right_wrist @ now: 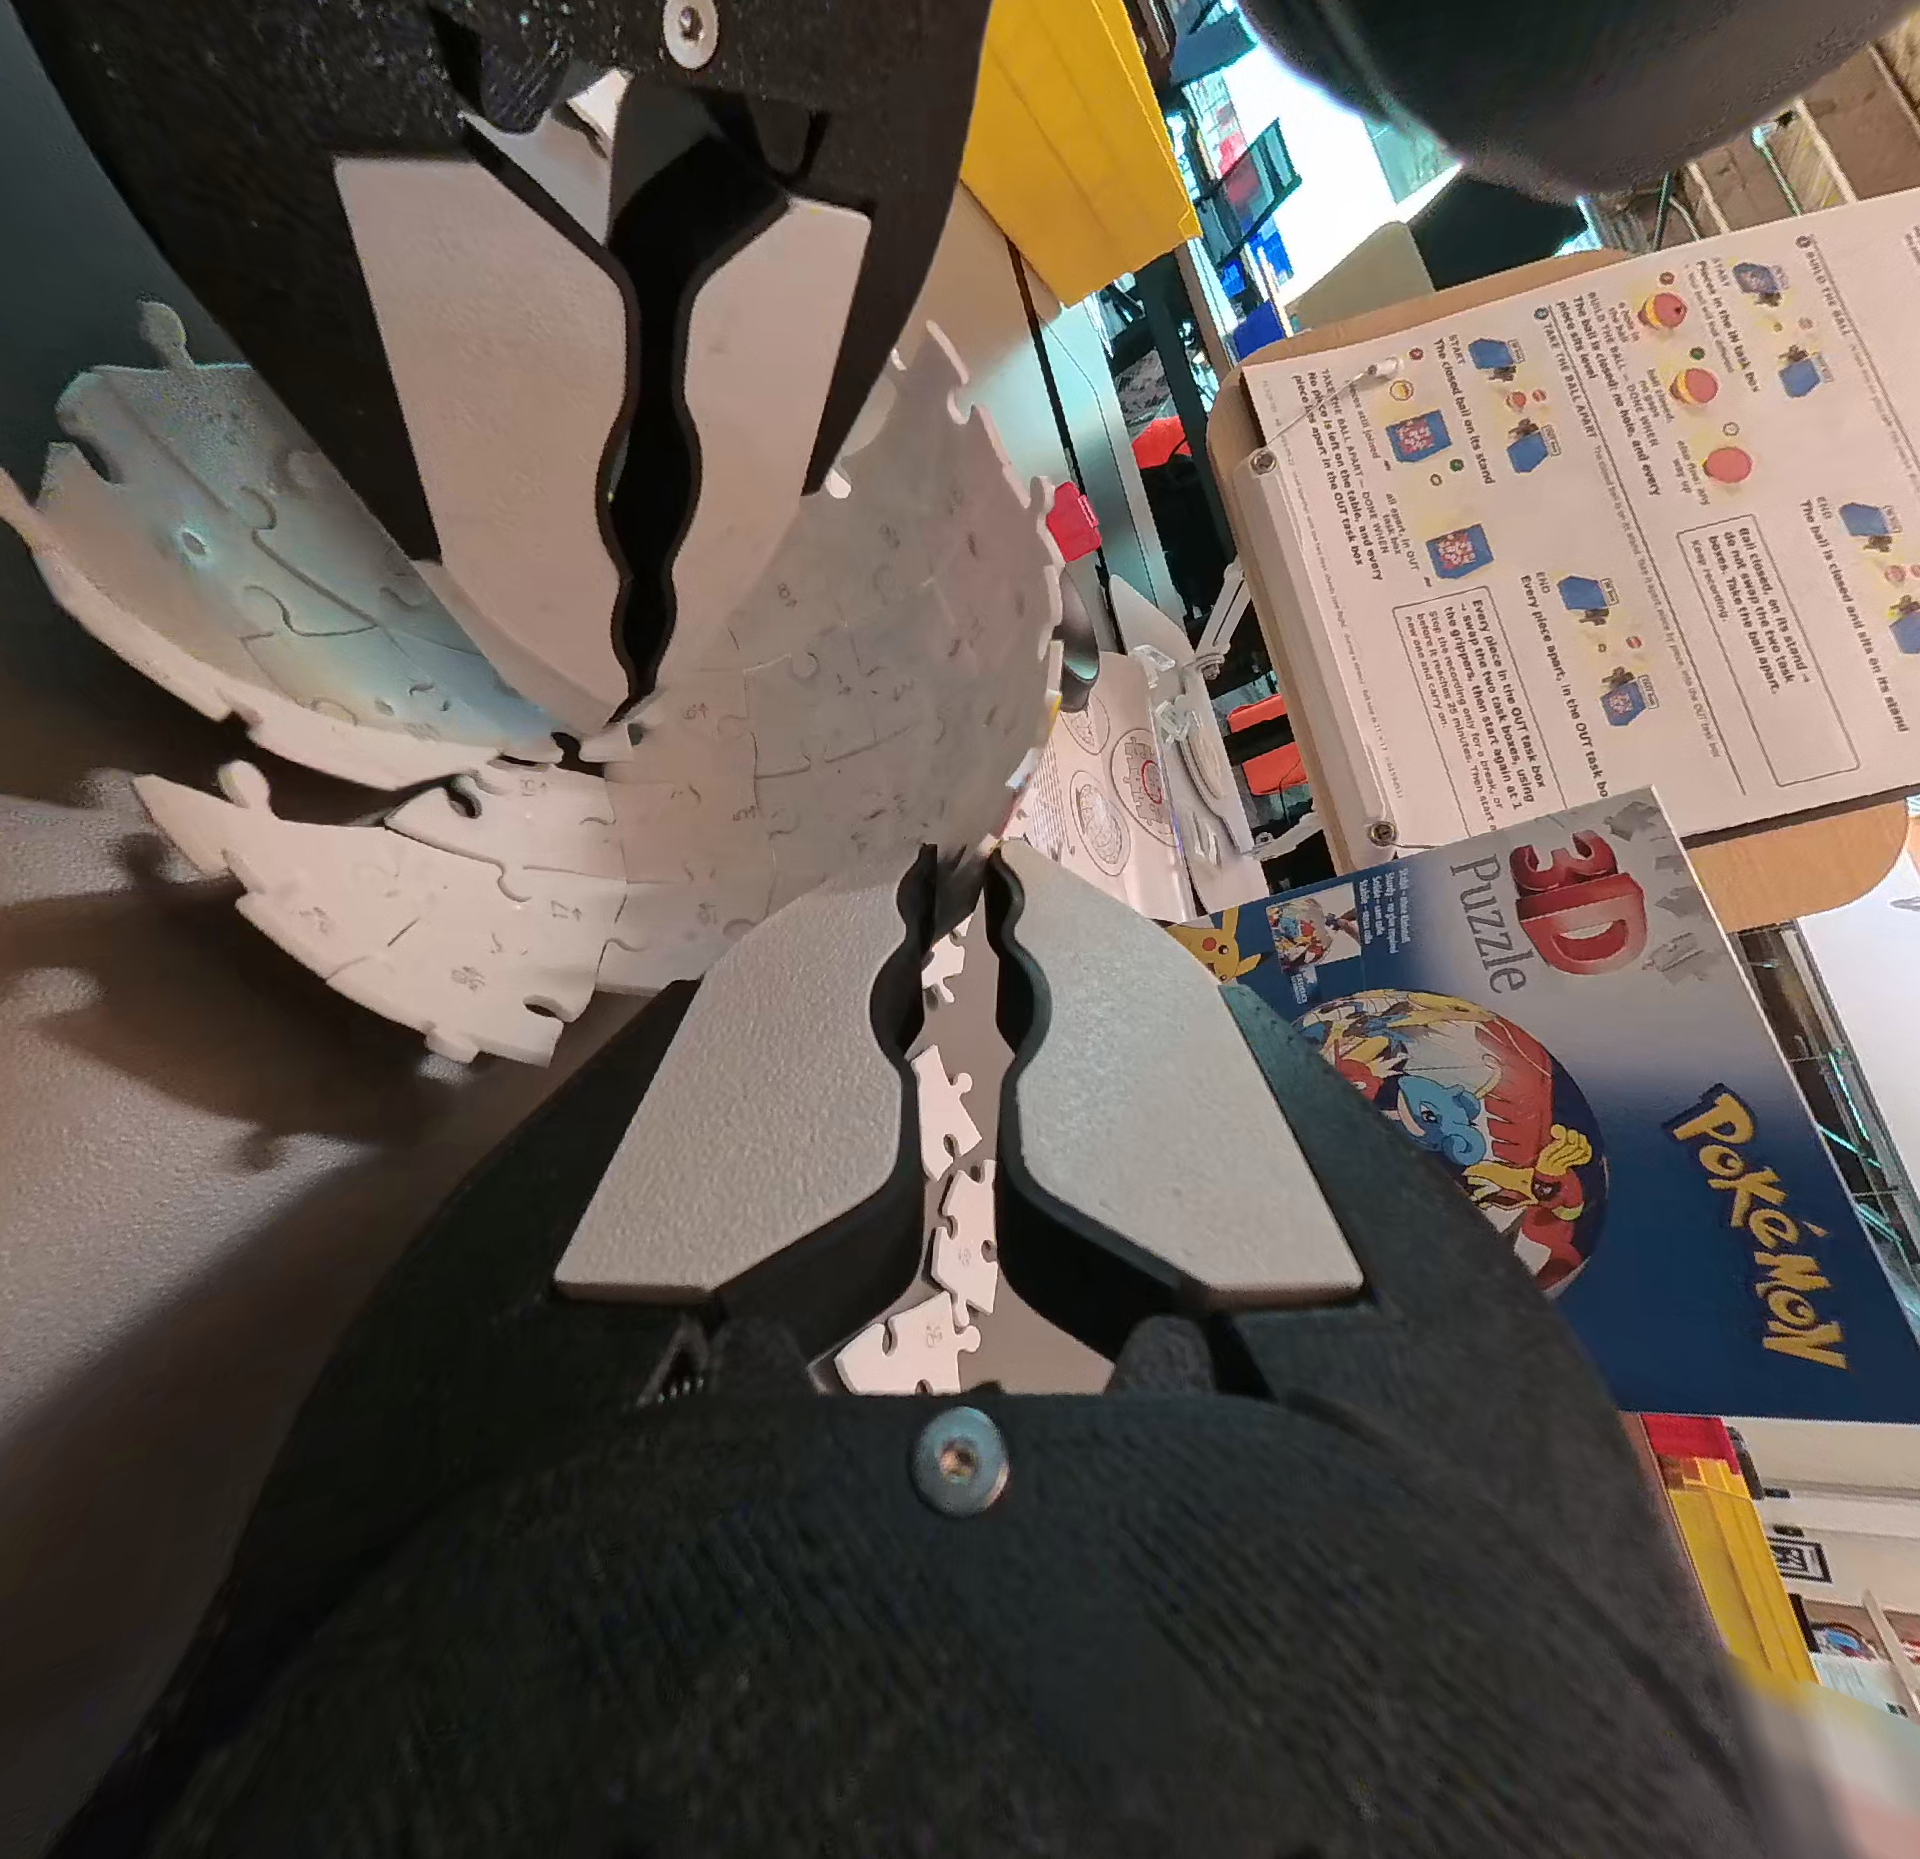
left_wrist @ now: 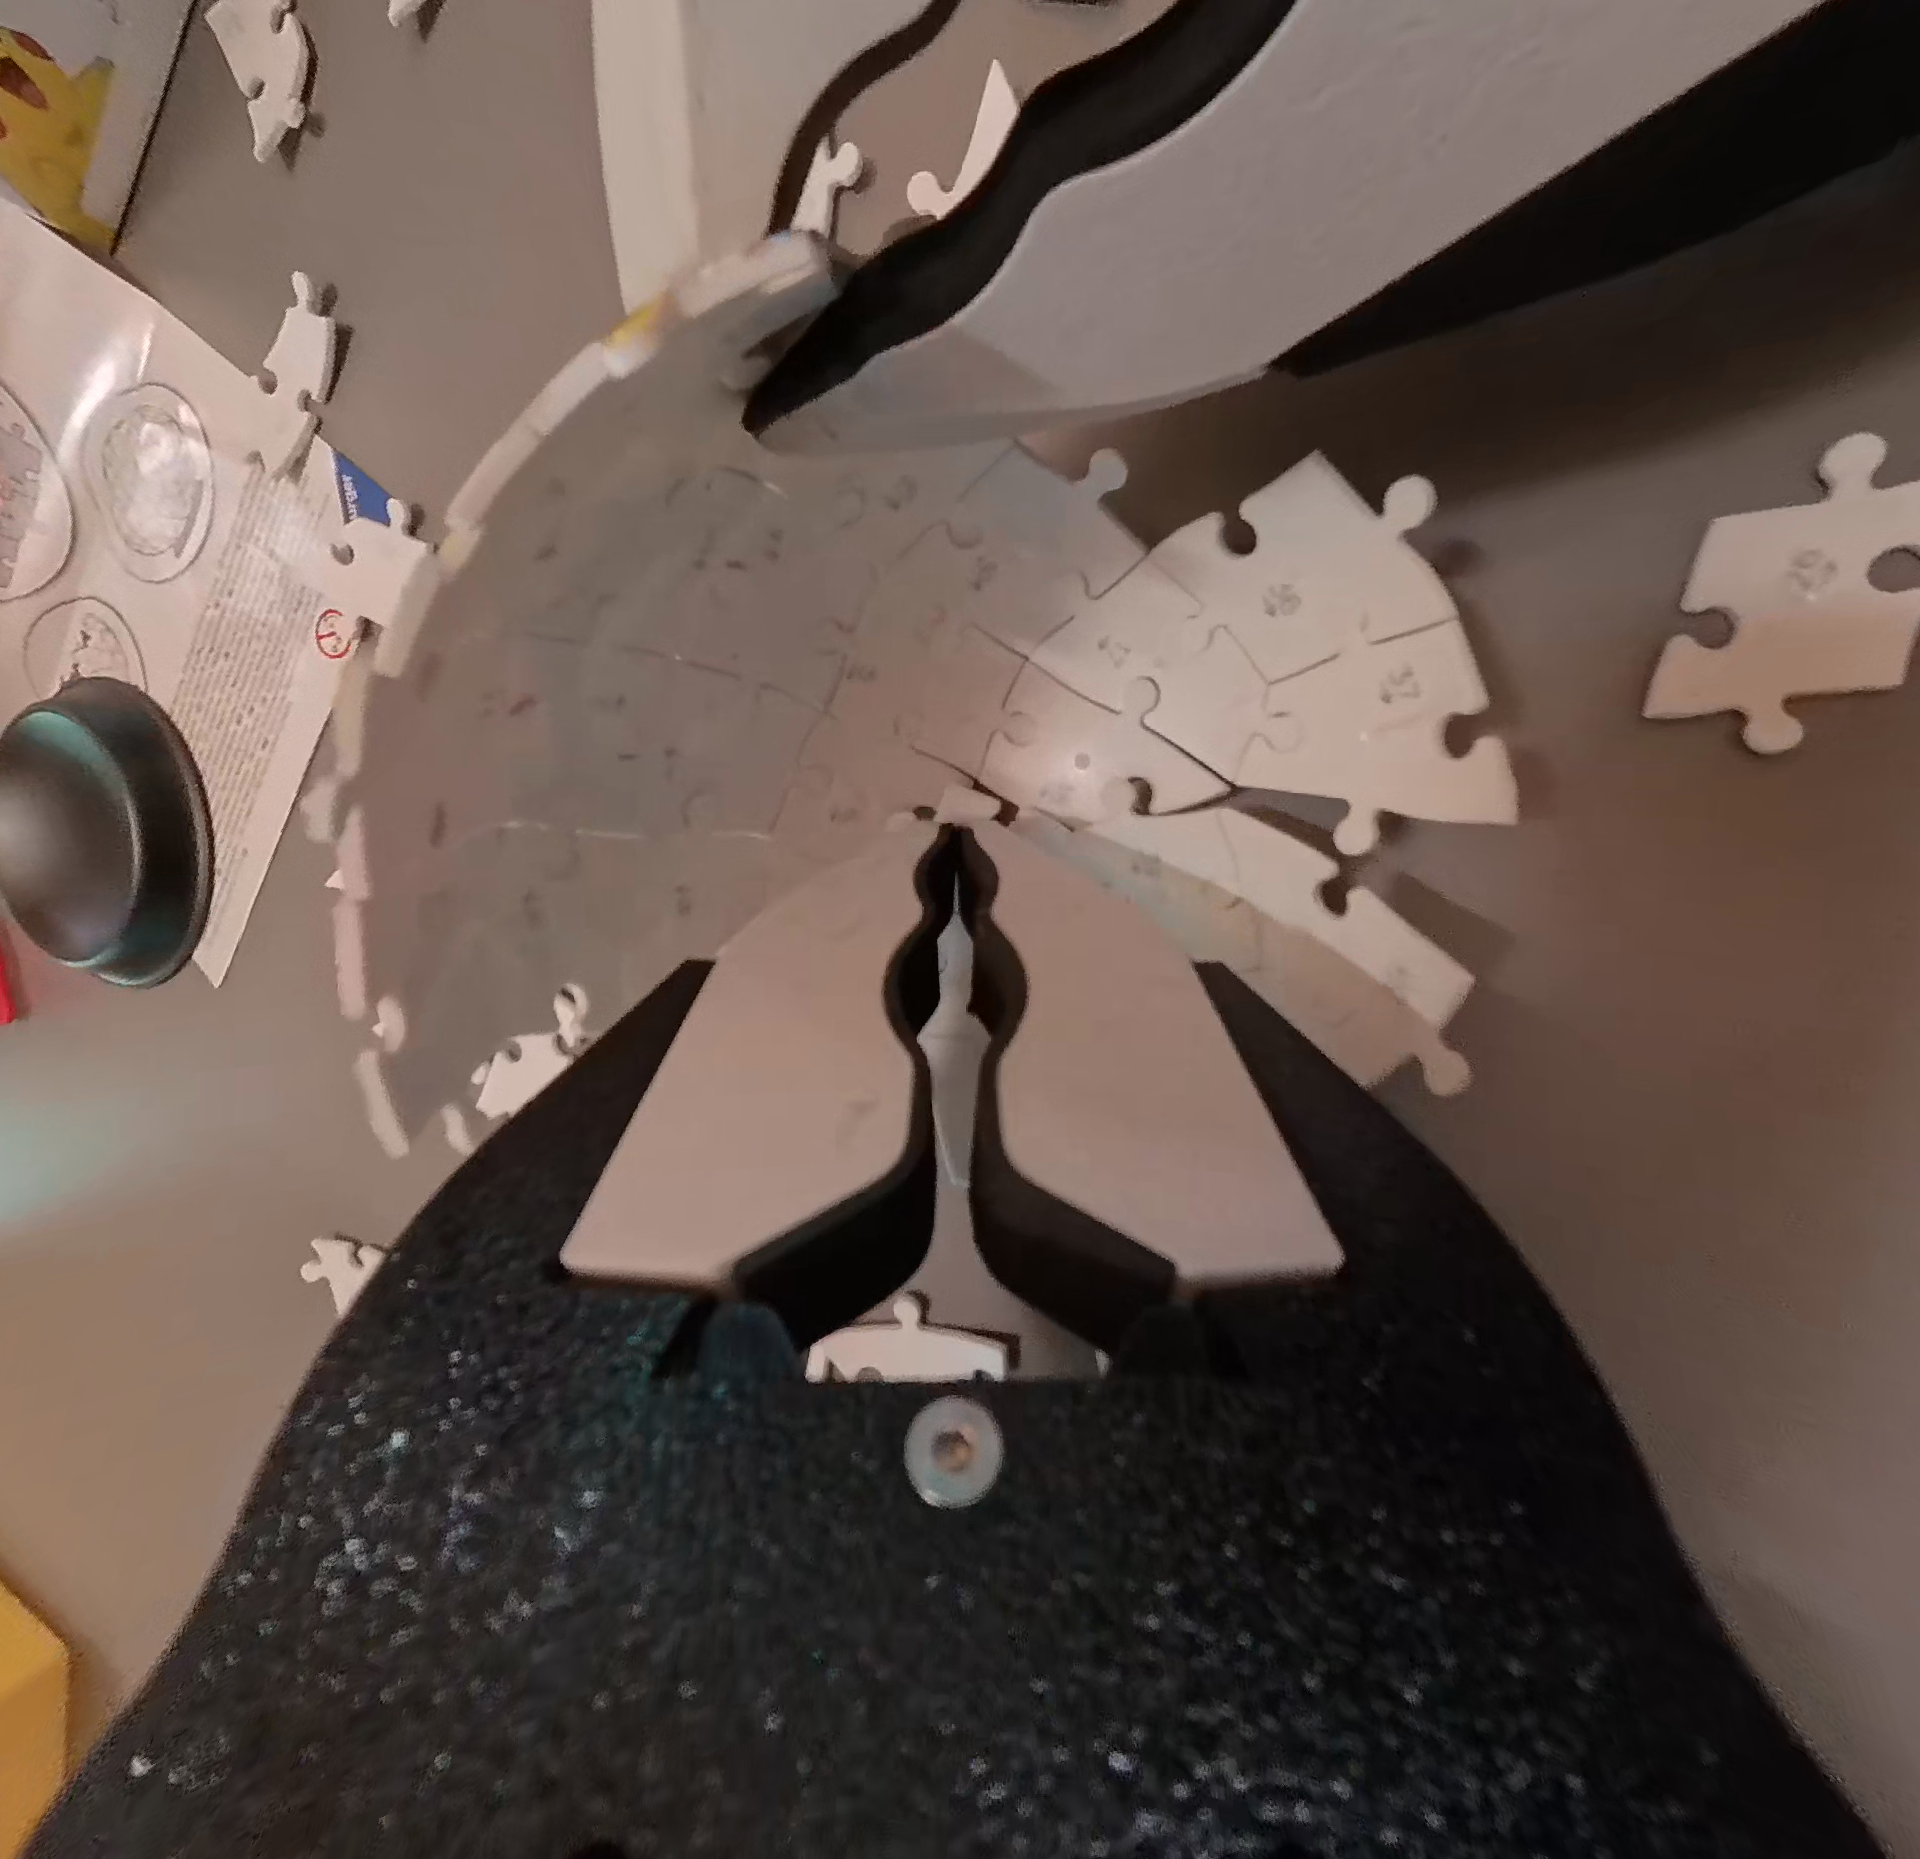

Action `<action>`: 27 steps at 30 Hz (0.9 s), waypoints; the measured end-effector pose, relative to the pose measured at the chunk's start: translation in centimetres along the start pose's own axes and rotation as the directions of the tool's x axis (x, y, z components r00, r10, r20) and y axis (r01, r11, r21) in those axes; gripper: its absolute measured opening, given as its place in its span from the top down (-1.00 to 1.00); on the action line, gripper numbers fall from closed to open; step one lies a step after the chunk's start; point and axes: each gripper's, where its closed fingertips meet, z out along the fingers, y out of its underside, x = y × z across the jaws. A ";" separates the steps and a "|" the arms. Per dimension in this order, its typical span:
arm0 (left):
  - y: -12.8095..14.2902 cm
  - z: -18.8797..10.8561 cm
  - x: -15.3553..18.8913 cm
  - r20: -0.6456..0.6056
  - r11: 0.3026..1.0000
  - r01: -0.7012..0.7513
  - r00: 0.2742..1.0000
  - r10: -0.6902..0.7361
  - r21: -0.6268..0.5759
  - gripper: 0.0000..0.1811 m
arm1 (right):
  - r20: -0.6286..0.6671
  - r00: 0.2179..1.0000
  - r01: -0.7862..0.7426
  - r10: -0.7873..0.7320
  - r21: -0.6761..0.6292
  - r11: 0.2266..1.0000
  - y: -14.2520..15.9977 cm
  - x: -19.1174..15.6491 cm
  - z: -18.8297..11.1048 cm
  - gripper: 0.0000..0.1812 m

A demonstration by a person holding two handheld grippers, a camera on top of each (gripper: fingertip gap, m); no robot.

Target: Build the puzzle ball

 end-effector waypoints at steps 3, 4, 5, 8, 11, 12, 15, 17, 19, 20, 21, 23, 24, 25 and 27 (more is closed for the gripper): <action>0.0 0.0 0.0 -0.006 0.999 -0.033 0.999 0.033 0.002 1.00 | -0.003 1.000 0.006 -0.006 0.006 1.000 -0.2 0.0 0.0 0.91; 0.0 0.1 0.0 -0.009 0.999 -0.042 0.999 0.042 0.004 1.00 | -0.003 1.000 0.009 -0.009 0.007 1.000 -0.2 0.0 0.0 0.90; 0.0 0.1 0.0 -0.014 0.998 -0.055 0.998 0.055 0.008 1.00 | -0.003 1.000 0.012 -0.012 0.007 1.000 -0.2 0.0 0.0 0.90; 0.2 0.0 0.4 -0.050 0.994 -0.104 0.993 0.105 0.015 1.00 | 0.001 1.000 0.017 -0.017 0.005 1.000 -0.3 0.1 0.2 0.90; 0.2 0.1 0.4 -0.059 0.992 -0.127 0.990 0.128 0.019 1.00 | 0.005 1.000 0.026 -0.026 0.006 1.000 -0.4 0.2 0.3 0.90; 0.3 0.1 0.3 -0.060 0.991 -0.131 0.989 0.132 0.015 1.00 | 0.005 1.000 0.027 -0.027 0.009 1.000 -0.5 0.2 0.4 0.90; 0.3 0.1 0.2 -0.051 0.985 -0.171 0.984 0.171 -0.006 1.00 | 0.001 1.000 0.029 -0.029 0.010 1.000 -0.7 0.2 0.5 0.91; 0.3 0.1 0.2 -0.042 0.977 -0.215 0.976 0.215 -0.009 1.00 | -0.001 1.000 0.019 -0.019 0.015 1.000 -0.6 0.2 0.6 0.90; 0.2 0.2 0.2 -0.044 0.977 -0.213 0.976 0.213 0.001 1.00 | -0.006 1.000 0.002 -0.002 0.021 1.000 -0.5 0.3 0.6 0.90; 0.1 0.2 0.2 -0.048 0.980 -0.197 0.979 0.197 0.001 1.00 | -0.008 1.000 -0.006 0.006 0.025 1.000 -0.5 0.4 0.6 0.90; 0.2 0.2 0.2 -0.054 0.982 -0.188 0.981 0.187 -0.003 1.00 | -0.008 1.000 -0.016 0.016 0.030 0.999 -0.4 0.4 0.6 0.90; 0.2 0.3 0.2 -0.057 0.980 -0.197 0.979 0.196 -0.018 1.00 | -0.012 0.999 -0.032 0.032 0.041 0.999 -0.5 0.4 0.6 0.91; 0.2 0.3 0.2 -0.058 0.979 -0.205 0.978 0.203 -0.026 1.00 | -0.015 0.999 -0.037 0.037 0.045 0.998 -0.5 0.4 0.6 0.91; 0.2 0.3 0.2 -0.061 0.978 -0.207 0.977 0.205 -0.032 1.00 | -0.018 0.999 -0.040 0.041 0.050 0.998 -0.5 0.4 0.7 0.91; 0.2 0.3 0.2 -0.079 0.982 -0.187 0.980 0.185 -0.024 1.00 | -0.023 0.999 -0.046 0.047 0.056 0.997 -0.6 0.4 0.7 0.91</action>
